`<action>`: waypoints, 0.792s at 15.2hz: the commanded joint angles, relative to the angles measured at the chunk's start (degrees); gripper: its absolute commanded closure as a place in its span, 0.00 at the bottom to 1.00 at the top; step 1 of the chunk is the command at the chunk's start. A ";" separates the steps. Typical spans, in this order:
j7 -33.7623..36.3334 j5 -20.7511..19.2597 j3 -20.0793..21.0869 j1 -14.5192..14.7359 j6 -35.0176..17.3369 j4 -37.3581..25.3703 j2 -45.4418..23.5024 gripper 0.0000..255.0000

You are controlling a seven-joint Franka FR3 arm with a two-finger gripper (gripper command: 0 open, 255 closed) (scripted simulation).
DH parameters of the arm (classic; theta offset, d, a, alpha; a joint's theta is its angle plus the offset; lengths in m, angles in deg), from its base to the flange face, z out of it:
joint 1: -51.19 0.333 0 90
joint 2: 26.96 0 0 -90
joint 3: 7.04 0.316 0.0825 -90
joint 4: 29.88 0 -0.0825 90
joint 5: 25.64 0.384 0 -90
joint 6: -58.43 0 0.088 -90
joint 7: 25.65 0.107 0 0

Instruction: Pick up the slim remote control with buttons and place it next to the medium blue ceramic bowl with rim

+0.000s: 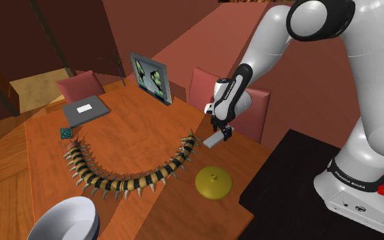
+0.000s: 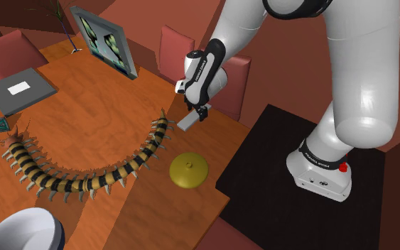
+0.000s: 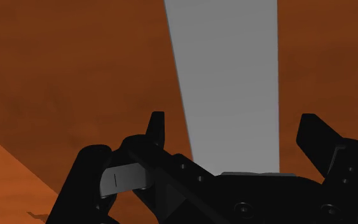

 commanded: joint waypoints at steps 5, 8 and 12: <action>0.00 0.00 0.00 0.00 -0.02 -0.02 -0.03 1.00; -0.02 0.00 0.00 -0.02 -0.04 0.02 -0.01 1.00; -0.10 0.00 0.00 -0.10 -0.02 0.05 0.03 1.00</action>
